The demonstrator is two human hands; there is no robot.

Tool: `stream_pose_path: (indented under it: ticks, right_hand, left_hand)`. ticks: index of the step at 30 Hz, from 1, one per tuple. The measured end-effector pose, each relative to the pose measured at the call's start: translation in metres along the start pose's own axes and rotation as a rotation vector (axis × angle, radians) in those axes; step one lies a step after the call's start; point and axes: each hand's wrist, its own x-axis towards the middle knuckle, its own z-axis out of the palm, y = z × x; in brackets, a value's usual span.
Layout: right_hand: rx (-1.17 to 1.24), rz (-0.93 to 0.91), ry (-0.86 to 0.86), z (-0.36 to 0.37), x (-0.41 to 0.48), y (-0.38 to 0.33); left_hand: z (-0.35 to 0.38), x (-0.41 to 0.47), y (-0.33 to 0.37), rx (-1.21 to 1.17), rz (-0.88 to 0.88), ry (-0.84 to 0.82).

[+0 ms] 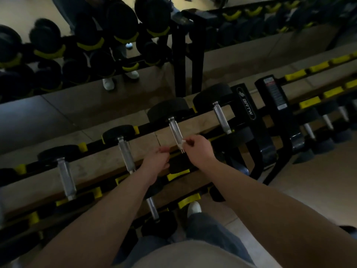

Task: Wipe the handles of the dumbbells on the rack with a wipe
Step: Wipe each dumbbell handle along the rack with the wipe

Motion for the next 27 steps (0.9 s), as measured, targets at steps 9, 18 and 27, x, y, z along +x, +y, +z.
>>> stream_pose_path:
  ticks: [9, 18, 27]
  right_hand:
    - [-0.075, -0.076, -0.085, -0.029, 0.056, 0.012]
    - [-0.183, -0.285, -0.284, -0.069, 0.119, 0.036]
    - [-0.209, -0.513, -0.342, -0.037, 0.141, 0.012]
  left_hand:
    - [0.033, 0.024, 0.016, -0.162, -0.045, 0.179]
    - [0.082, 0.038, 0.034, 0.114, 0.043, 0.433]
    - [0.084, 0.035, 0.028, 0.060, -0.038, 0.519]
